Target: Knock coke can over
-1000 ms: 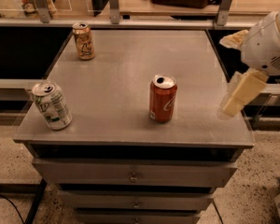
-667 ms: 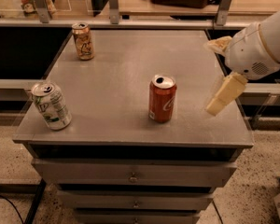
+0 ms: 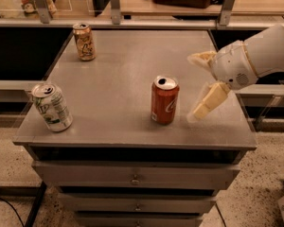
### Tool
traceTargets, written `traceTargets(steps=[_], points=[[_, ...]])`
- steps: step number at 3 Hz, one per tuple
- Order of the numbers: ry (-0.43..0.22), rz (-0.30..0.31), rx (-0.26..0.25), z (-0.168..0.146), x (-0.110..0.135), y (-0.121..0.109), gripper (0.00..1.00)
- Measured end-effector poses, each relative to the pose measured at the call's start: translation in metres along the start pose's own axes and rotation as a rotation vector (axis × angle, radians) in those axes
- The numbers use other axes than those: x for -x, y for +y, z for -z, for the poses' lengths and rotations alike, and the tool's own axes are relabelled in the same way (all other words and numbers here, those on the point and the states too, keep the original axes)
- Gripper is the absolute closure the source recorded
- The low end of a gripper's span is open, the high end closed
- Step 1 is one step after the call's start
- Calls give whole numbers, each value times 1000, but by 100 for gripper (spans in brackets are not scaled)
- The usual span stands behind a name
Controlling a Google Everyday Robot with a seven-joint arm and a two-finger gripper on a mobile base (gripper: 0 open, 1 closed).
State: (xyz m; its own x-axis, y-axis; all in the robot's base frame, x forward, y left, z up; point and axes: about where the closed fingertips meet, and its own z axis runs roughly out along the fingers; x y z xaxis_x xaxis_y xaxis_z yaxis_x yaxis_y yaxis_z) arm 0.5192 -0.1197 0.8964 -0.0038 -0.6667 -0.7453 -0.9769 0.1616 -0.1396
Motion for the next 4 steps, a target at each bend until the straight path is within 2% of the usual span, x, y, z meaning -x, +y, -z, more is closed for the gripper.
traceTargets(steps=[1,2,3,4], points=[[-132,-44,52,-18,-4,5,0],[-258,-48,72,-30,1,14,0],[-335,-26,91,-41,10,23,0],[-376,-14,124,-56,18,30,18]])
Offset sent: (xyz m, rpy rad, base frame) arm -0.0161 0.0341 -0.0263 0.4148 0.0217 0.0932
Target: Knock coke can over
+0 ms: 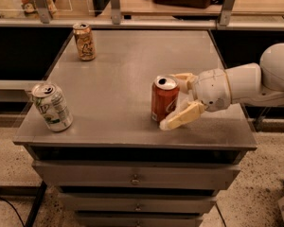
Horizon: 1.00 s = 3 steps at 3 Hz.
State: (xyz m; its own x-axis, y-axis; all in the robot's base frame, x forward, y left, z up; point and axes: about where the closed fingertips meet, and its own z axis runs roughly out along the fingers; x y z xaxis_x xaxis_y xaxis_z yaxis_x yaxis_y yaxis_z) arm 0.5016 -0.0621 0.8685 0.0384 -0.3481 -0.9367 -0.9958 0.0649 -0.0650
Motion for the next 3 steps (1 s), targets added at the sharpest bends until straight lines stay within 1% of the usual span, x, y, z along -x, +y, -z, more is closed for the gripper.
traceTargets(steps=[1,2,3], points=[[-23,2,24,-11,2,2,41],[-21,-7,41,-17,3,2,64],[98,-15,32,-18,10,-10,88]])
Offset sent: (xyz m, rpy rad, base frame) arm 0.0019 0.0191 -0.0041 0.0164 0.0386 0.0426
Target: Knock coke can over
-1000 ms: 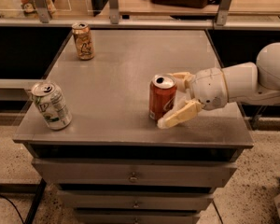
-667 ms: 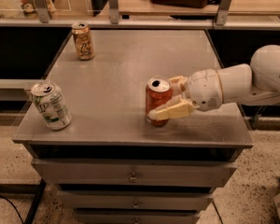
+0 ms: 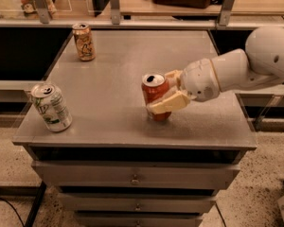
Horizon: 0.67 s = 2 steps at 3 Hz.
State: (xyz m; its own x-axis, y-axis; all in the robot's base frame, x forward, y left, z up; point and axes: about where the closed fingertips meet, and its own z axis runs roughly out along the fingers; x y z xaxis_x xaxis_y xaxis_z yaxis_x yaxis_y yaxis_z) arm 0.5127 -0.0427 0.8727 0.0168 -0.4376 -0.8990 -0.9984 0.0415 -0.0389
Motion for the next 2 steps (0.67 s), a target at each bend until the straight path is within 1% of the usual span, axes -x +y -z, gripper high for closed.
traceTargets(steps=[1,2], points=[[218,0,-17,11,12,-17,99],[439,28,-37,22,20,-30,100]])
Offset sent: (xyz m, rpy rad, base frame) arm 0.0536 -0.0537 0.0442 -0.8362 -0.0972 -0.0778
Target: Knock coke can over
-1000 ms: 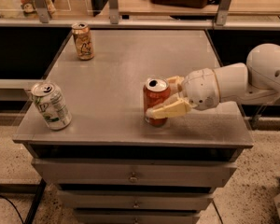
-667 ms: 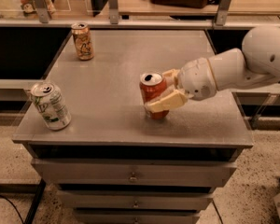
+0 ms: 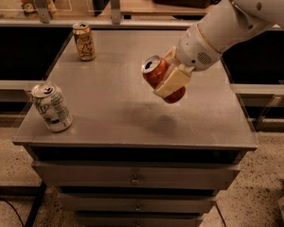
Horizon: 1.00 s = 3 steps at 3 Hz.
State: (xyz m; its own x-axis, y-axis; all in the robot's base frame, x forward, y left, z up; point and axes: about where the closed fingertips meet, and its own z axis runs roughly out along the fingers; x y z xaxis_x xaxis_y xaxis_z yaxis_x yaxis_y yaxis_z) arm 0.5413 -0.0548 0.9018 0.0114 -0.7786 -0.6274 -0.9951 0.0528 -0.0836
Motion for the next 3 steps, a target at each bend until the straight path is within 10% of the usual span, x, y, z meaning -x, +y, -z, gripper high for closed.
traceTargets(steps=[3], points=[[570,50,-164,18,-61,-14,93]])
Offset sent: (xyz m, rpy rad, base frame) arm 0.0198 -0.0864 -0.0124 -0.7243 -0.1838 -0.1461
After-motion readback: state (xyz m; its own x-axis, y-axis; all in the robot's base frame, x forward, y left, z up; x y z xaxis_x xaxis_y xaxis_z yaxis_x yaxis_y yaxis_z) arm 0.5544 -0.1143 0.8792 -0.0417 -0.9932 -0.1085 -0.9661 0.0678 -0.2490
